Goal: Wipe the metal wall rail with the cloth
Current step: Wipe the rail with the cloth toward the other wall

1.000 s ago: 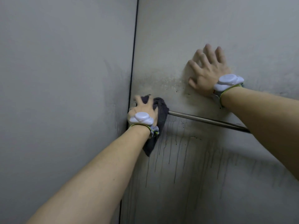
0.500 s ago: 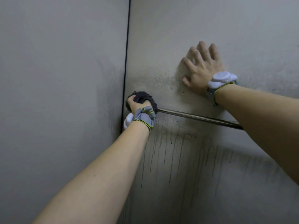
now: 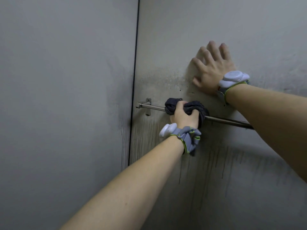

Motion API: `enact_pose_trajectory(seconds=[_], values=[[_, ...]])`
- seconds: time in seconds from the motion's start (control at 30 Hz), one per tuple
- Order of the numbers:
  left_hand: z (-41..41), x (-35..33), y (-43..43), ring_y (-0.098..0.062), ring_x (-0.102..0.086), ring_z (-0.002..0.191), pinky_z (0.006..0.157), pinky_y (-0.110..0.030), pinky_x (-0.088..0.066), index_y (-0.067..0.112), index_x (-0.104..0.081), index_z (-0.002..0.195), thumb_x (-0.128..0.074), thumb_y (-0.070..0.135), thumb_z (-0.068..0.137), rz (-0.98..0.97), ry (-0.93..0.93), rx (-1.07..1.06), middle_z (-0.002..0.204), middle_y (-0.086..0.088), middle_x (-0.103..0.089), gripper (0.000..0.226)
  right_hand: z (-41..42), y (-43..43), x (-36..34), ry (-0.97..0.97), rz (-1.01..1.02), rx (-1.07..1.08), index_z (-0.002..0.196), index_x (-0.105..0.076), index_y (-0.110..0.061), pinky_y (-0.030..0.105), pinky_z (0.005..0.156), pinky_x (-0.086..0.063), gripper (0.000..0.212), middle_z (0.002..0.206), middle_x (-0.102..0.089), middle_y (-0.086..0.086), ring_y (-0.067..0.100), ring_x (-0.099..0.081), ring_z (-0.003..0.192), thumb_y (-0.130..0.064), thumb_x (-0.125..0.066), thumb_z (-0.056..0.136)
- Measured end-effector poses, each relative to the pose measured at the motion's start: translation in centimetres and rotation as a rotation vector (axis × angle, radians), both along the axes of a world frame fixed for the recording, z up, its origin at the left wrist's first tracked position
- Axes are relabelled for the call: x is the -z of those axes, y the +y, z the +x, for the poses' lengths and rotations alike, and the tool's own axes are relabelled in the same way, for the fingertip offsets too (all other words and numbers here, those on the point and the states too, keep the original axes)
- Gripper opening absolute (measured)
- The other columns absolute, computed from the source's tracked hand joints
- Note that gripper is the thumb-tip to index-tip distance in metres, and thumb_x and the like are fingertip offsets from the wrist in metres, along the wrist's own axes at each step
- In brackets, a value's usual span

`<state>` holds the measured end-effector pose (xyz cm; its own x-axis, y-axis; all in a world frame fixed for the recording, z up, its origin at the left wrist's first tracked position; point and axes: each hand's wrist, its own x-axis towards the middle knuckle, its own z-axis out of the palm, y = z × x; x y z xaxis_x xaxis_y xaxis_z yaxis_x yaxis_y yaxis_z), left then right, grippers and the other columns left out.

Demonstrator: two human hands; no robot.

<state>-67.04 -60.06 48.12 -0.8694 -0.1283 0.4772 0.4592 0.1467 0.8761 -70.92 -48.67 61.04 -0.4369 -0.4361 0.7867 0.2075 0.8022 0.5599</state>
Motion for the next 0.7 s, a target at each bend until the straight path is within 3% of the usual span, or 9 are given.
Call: enact_pose_trajectory(seconds=[0.1, 0.23, 0.33, 0.47, 0.57, 0.7], values=[[-1.8, -1.3, -2.2, -0.028, -0.058, 0.106, 0.096, -0.031, -0.045, 0.016, -0.059, 0.114, -0.057, 0.017, 0.086, 0.033, -0.026, -0.083, 0.112, -0.013, -0.066, 0.028, 0.1, 0.0, -0.1, -0.016, -0.003, -0.027, 0.129, -0.046, -0.012, 0.058, 0.114, -0.010, 0.061, 0.145, -0.033, 0.022, 0.044, -0.017, 0.141, -0.048, -0.048, 0.081], [-4.5, -2.2, -5.8, -0.016, -0.047, 0.094, 0.081, -0.022, -0.034, 0.013, -0.055, 0.119, -0.050, 0.013, 0.094, -0.021, -0.069, -0.145, 0.108, -0.008, -0.057, 0.026, -0.3, -0.1, 0.0, -0.001, -0.004, -0.043, 0.128, -0.047, -0.010, 0.059, 0.114, -0.010, 0.061, 0.144, -0.034, 0.023, 0.045, -0.019, 0.140, -0.047, -0.049, 0.080], [-3.7, -2.2, -4.9, -0.015, -0.039, 0.089, 0.073, -0.019, -0.028, 0.017, -0.043, 0.100, -0.046, 0.011, 0.097, -0.009, -0.108, -0.147, 0.099, -0.004, -0.045, 0.007, -0.1, -0.2, 0.1, -0.008, 0.000, -0.038, 0.129, -0.047, -0.009, 0.060, 0.114, -0.010, 0.063, 0.145, -0.033, 0.024, 0.045, -0.019, 0.140, -0.048, -0.050, 0.080], [-0.6, -1.7, -1.6, -0.021, -0.041, 0.080, 0.067, -0.020, -0.027, 0.010, -0.043, 0.081, -0.044, 0.004, 0.095, -0.014, -0.061, -0.017, 0.080, -0.010, -0.047, 0.015, 0.4, -0.5, -0.1, -0.030, -0.012, -0.019, 0.133, -0.045, -0.011, 0.059, 0.115, -0.009, 0.066, 0.148, -0.031, 0.023, 0.044, -0.016, 0.142, -0.050, -0.049, 0.081], [0.8, -0.9, 0.2, -0.029, -0.051, 0.084, 0.071, -0.029, -0.037, 0.013, -0.058, 0.097, -0.049, 0.016, 0.092, -0.210, -0.006, 0.018, 0.093, -0.016, -0.062, 0.011, 0.4, -0.4, 0.1, -0.031, -0.015, -0.016, 0.133, -0.045, -0.011, 0.058, 0.115, -0.008, 0.065, 0.148, -0.031, 0.022, 0.043, -0.015, 0.142, -0.050, -0.049, 0.081], [0.0, -0.9, -2.4, -0.039, -0.060, 0.090, 0.065, -0.032, -0.040, 0.022, -0.054, 0.107, -0.048, 0.034, 0.090, -0.757, 0.276, -0.157, 0.101, -0.017, -0.066, 0.021, 0.5, -0.5, 0.0, -0.021, -0.006, 0.007, 0.132, -0.044, -0.012, 0.057, 0.116, -0.010, 0.064, 0.147, -0.031, 0.021, 0.042, -0.015, 0.142, -0.050, -0.047, 0.081]])
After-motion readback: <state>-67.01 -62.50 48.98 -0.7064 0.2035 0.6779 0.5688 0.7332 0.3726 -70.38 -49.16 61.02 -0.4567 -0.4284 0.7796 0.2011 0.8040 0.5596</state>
